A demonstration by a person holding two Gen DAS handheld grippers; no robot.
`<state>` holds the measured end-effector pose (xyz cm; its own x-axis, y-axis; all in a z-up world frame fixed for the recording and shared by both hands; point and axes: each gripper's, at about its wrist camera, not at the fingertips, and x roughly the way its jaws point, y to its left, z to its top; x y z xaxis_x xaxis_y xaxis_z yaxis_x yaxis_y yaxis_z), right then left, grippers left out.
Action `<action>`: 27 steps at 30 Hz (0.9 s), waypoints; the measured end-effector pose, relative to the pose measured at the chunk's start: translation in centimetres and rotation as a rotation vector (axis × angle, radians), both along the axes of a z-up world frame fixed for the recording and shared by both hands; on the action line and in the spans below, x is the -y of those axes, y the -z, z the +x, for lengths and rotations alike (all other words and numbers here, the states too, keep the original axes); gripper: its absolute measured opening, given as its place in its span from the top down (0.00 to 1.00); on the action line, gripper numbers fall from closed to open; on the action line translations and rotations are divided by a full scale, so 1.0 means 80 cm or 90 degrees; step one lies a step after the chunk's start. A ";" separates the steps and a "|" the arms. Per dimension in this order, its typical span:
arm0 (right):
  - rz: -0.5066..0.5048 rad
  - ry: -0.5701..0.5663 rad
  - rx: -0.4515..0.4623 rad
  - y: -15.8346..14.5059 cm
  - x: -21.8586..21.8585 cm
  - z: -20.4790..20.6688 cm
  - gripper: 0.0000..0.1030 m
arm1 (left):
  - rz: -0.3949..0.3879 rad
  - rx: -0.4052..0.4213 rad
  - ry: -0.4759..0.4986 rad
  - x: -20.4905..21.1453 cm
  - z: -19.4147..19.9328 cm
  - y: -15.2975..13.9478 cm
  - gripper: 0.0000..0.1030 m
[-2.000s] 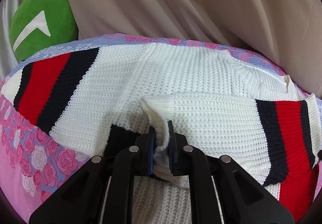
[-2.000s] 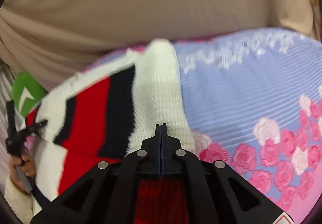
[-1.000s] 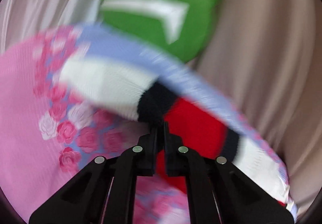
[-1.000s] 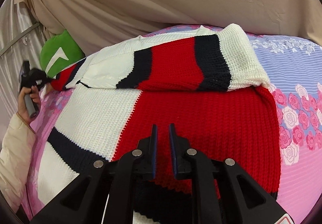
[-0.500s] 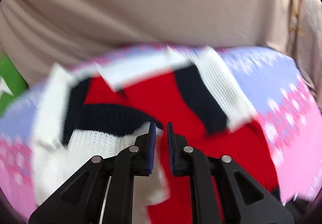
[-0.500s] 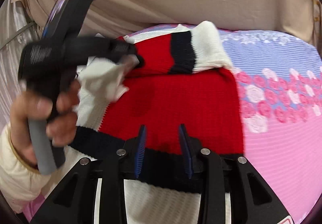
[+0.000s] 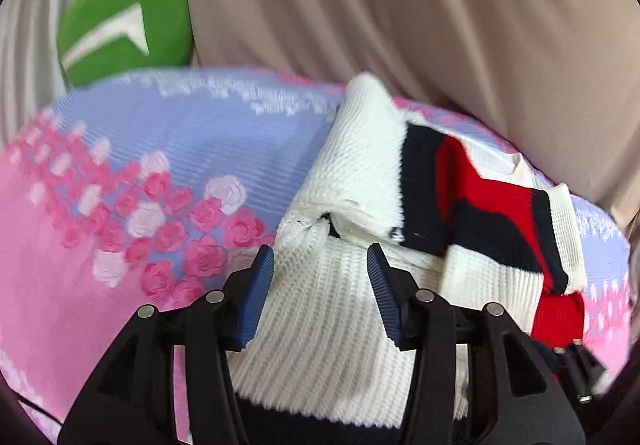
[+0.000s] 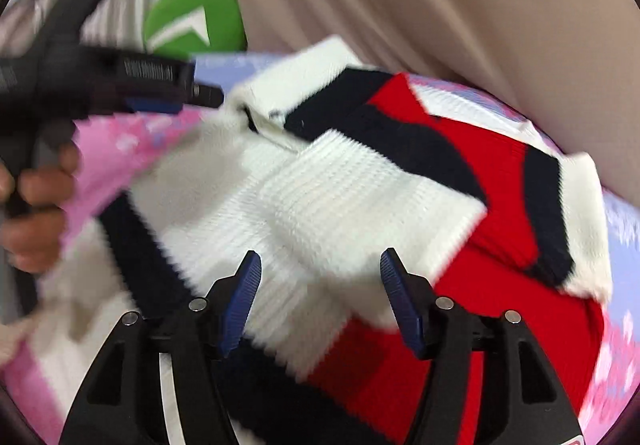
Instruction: Fold small clothes
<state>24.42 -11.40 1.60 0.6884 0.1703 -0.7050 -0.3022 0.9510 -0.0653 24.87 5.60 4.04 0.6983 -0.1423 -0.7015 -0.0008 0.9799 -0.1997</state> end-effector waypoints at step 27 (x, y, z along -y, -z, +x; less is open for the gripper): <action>0.193 0.286 0.053 -0.015 0.255 0.011 0.38 | -0.081 -0.062 -0.082 -0.001 0.075 0.032 0.49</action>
<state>25.28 -31.82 2.83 0.7912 0.0337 -0.6106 0.1328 0.9652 0.2253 30.87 5.65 1.52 0.6465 -0.1475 -0.7485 -0.1500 0.9374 -0.3142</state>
